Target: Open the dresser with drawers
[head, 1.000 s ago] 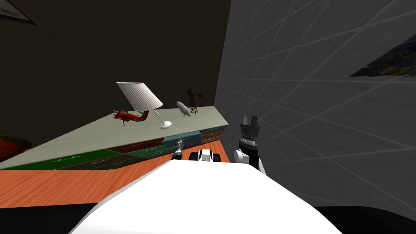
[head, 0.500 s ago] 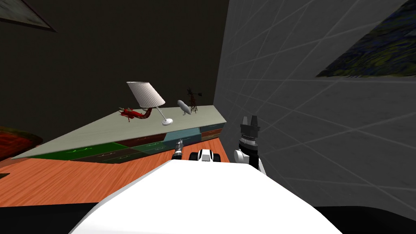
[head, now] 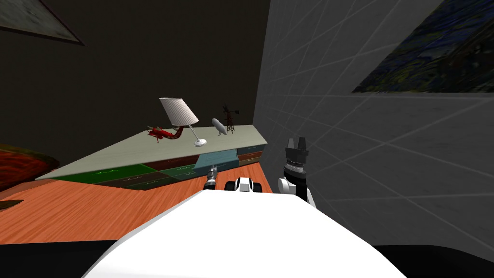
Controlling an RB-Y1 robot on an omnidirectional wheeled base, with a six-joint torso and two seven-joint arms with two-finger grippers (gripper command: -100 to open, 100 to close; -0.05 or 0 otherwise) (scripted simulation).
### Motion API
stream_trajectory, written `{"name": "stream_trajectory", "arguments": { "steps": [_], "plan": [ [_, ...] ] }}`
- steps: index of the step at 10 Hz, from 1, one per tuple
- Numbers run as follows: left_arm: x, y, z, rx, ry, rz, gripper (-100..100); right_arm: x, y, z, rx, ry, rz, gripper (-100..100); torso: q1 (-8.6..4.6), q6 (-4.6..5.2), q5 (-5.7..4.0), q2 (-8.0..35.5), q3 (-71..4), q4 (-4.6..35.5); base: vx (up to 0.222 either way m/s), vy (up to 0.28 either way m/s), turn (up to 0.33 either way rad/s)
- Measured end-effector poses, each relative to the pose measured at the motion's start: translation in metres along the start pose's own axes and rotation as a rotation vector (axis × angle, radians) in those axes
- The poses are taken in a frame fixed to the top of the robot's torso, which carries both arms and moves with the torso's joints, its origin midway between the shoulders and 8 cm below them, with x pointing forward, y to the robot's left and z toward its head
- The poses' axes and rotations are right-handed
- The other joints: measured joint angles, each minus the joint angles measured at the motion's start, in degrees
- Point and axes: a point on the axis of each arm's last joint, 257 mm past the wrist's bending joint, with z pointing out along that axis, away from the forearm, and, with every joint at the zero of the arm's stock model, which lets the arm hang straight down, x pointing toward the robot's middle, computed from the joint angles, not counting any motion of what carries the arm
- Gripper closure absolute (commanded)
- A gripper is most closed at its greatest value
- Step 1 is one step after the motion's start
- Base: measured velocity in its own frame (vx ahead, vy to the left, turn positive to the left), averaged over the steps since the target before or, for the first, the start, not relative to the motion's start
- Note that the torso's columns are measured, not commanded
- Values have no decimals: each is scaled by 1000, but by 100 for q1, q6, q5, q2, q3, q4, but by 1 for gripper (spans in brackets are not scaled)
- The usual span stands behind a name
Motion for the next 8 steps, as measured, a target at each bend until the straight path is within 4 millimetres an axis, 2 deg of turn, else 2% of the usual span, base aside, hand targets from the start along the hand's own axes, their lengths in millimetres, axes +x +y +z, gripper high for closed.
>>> {"name": "stream_trajectory", "arguments": {
  "steps": [2, 5, 6, 8],
  "plan": [
    [-1, 7, -6, -19, -3, 0, 100, 0, 0, 0, 0, 0, 0, 0, -10, -1, 1, 32, 19, 4, -116, -42, -1],
    [-1, 2, -10, -10, 0, -2, 100, 0, 0, 0, 0, 0, 0, 0, -9, -1, -6, 32, 20, 12, -144, -50, 12],
    [-2, 1, -10, -8, 1, -1, -100, 0, 0, 0, 0, 0, 0, 0, 1, 2, -2, -4, 0, 4, -51, -22, 10],
    [-3, -5, 1, -5, 2, -3, -100, 0, 0, 0, 0, 0, 0, 0, 32, 9, 43, -49, -16, -42, -42, -25, 9]
  ]
}}
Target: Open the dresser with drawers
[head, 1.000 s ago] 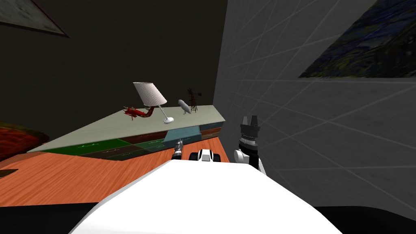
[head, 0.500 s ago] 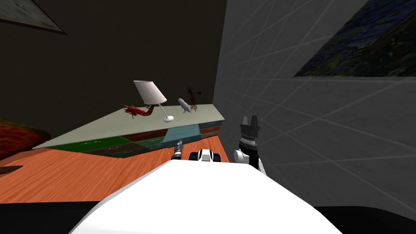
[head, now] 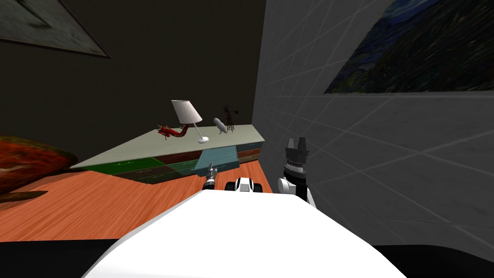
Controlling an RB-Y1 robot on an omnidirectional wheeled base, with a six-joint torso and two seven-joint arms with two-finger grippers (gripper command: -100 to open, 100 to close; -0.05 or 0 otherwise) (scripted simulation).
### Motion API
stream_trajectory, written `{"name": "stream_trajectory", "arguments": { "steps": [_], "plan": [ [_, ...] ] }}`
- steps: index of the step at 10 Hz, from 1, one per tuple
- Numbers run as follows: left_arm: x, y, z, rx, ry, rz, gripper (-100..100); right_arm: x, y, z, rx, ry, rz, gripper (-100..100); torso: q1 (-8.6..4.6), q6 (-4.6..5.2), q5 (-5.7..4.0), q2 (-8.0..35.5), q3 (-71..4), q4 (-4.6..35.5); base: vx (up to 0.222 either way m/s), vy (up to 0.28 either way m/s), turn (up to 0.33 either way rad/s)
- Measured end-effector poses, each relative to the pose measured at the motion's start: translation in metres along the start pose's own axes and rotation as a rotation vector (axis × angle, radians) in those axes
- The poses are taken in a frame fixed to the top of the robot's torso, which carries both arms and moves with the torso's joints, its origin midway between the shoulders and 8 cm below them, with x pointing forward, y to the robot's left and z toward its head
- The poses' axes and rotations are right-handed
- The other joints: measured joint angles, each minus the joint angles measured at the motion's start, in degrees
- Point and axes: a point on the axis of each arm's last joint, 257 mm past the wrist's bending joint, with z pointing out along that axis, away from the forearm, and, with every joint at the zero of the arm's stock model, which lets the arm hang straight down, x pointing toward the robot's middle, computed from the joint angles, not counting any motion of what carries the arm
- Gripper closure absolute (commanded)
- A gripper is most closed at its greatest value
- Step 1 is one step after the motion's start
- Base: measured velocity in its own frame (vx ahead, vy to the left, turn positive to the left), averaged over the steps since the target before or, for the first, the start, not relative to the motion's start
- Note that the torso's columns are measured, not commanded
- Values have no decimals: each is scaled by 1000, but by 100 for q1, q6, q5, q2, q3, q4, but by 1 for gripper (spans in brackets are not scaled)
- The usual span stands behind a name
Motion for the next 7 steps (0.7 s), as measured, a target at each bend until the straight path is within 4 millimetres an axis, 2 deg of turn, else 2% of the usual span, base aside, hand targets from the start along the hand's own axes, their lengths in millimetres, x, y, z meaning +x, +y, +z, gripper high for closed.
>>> {"name": "stream_trajectory", "arguments": {
  "steps": [4, 7],
  "plan": [
    [-2, -14, 20, -11, 1, -3, -100, 0, 0, 0, 0, 0, 0, 0, -7, 1, -4, 26, 16, 11, -49, -38, 9],
    [-5, -26, 38, -32, 0, -6, -100, 0, 0, 0, 0, 0, 0, 0, -42, -3, -41, 66, 30, 49, -65, -45, 16]
  ]
}}
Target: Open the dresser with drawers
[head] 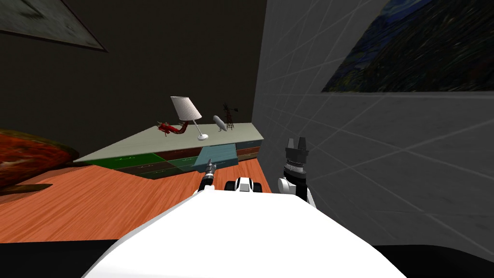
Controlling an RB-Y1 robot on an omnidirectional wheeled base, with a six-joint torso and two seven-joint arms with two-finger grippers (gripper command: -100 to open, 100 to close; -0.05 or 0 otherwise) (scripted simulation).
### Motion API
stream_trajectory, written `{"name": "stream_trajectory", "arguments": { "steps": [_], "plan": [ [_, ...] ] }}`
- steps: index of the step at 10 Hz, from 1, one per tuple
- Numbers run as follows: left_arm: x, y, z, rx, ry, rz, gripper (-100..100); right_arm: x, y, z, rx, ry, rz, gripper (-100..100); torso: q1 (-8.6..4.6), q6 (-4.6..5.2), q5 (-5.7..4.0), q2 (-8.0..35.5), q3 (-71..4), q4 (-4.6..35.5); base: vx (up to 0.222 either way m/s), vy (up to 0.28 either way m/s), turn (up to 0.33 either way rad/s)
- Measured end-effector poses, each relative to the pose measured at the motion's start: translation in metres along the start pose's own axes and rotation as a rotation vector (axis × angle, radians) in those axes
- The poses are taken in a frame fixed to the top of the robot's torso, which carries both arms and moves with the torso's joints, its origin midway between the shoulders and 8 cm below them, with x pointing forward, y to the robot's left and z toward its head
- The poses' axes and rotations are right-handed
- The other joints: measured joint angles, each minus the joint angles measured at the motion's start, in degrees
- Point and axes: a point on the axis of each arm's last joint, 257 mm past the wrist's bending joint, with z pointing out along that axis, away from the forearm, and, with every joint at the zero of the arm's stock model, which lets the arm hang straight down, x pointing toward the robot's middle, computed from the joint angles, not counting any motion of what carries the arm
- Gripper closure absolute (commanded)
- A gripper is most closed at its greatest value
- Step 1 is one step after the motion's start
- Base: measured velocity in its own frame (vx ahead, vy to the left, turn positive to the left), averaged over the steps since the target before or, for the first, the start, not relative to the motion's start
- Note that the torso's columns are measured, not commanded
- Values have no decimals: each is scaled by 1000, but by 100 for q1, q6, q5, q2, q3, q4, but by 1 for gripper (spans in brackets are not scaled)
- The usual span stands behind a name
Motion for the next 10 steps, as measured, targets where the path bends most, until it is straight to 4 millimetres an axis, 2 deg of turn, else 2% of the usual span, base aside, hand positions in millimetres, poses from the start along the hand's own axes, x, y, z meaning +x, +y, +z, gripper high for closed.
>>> {"name": "stream_trajectory", "arguments": {
  "steps": [4, 5, 10],
  "plan": [
    [-1, -9, 11, -21, -2, -1, -100, 0, 0, 0, 0, 0, 0, 0, -29, 5, -25, 21, 8, 28, -25, -14, 4],
    [-2, -4, 10, -34, -6, 0, 0, 0, 0, 0, 0, 0, 0, 0, -18, 2, -9, 12, 8, 9, 0, 0, 0],
    [-7, 11, 2, -72, -18, 2, 0, 0, 0, 0, 0, 0, 0, 0, 35, 4, 36, -43, -17, -38, 0, 0, 0]
  ]
}}
